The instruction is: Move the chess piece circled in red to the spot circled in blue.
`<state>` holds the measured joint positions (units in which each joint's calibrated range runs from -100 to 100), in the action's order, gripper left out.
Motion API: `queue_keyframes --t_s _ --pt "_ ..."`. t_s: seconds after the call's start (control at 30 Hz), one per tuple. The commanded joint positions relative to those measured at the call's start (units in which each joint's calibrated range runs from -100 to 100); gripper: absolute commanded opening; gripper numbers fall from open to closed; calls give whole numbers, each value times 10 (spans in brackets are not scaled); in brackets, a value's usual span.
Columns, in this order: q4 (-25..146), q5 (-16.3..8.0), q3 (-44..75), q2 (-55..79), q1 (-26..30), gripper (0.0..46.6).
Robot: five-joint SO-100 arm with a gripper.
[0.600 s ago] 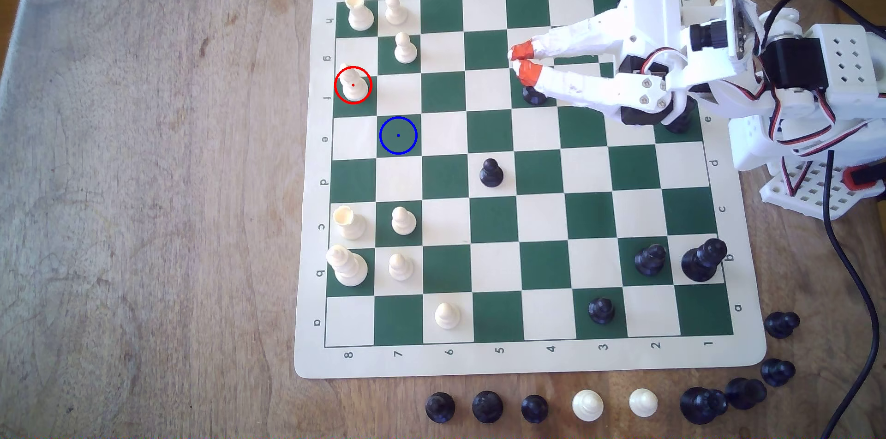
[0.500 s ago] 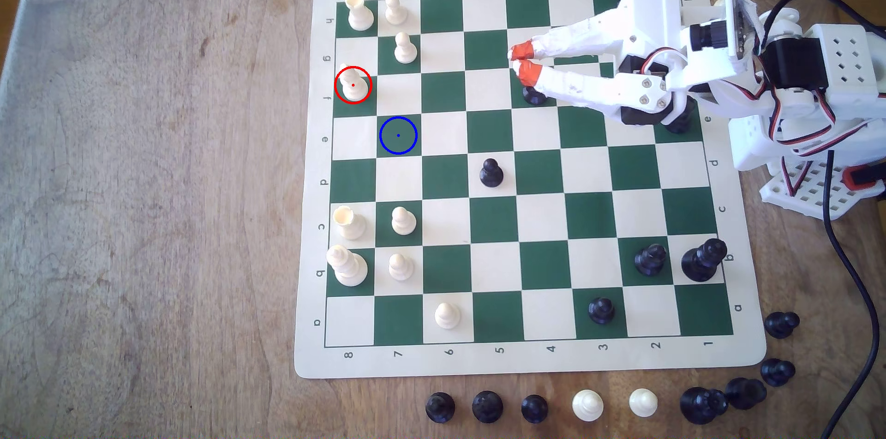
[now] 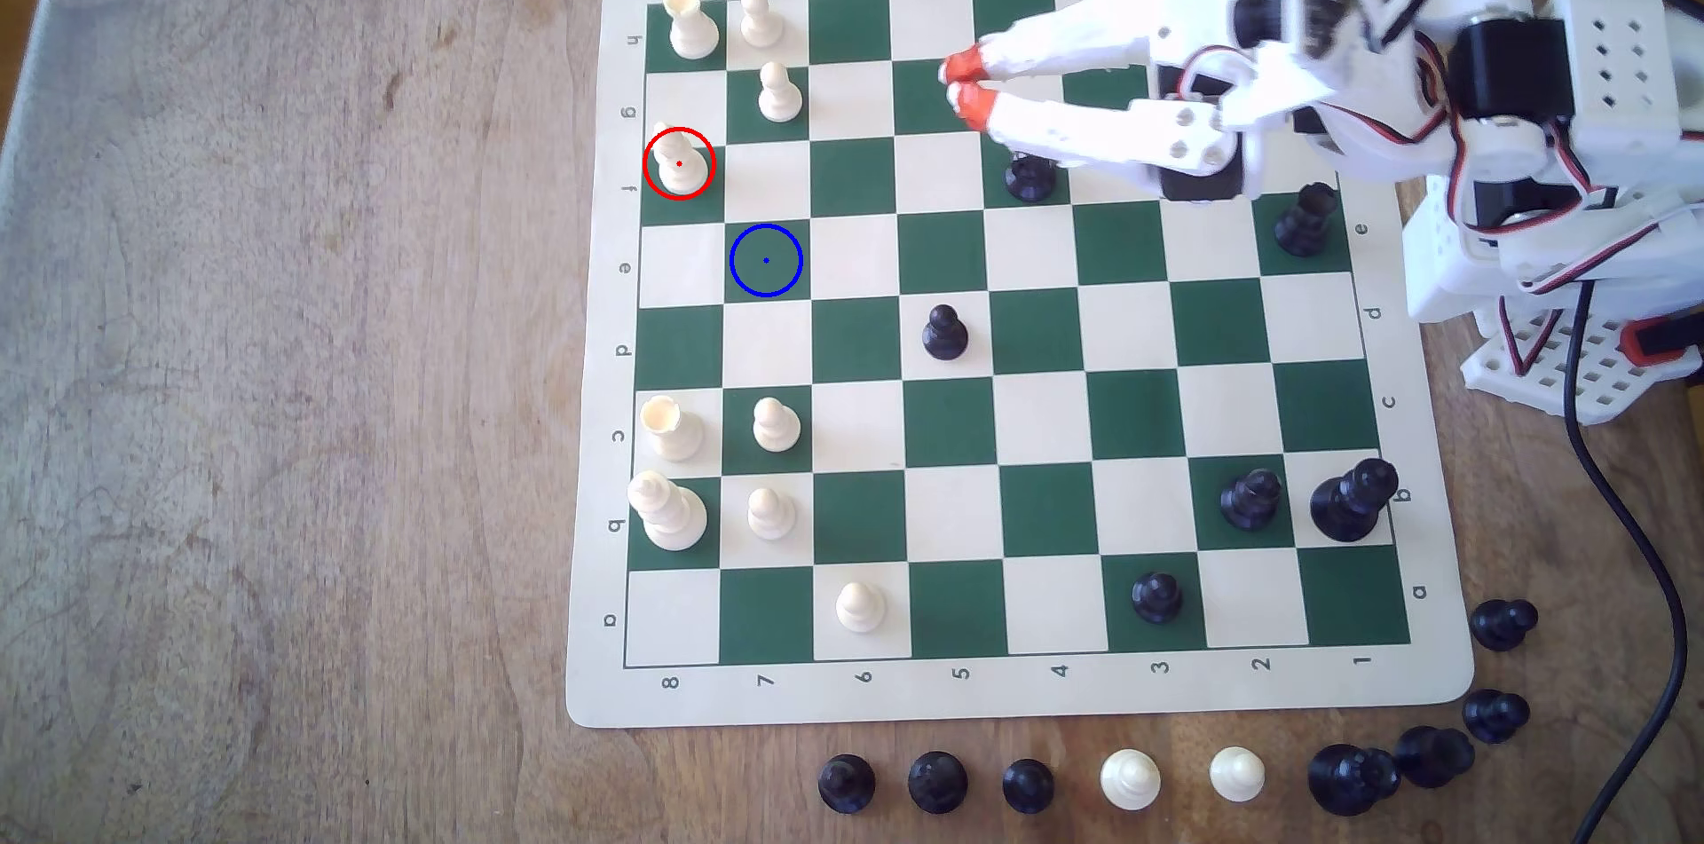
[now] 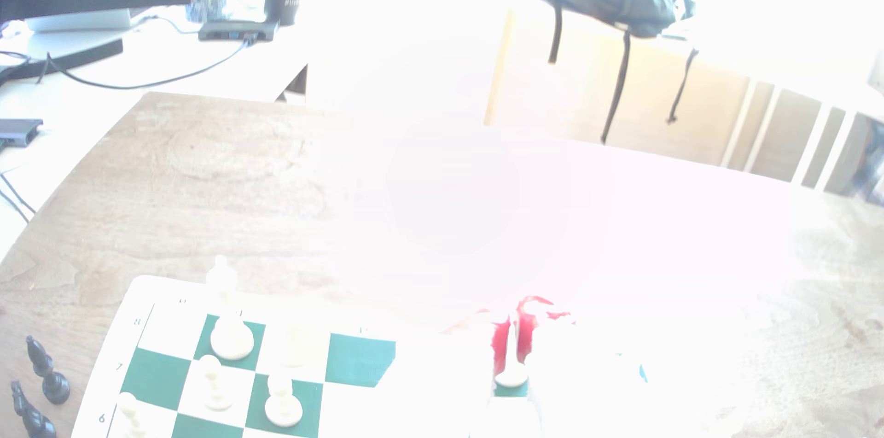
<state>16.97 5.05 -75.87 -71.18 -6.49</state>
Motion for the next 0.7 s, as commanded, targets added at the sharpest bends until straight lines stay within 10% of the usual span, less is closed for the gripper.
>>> queue_keyframes --t_s 0.0,0.67 --pt "36 0 115 33 -11 9" --pt "135 -1 295 172 39 16"
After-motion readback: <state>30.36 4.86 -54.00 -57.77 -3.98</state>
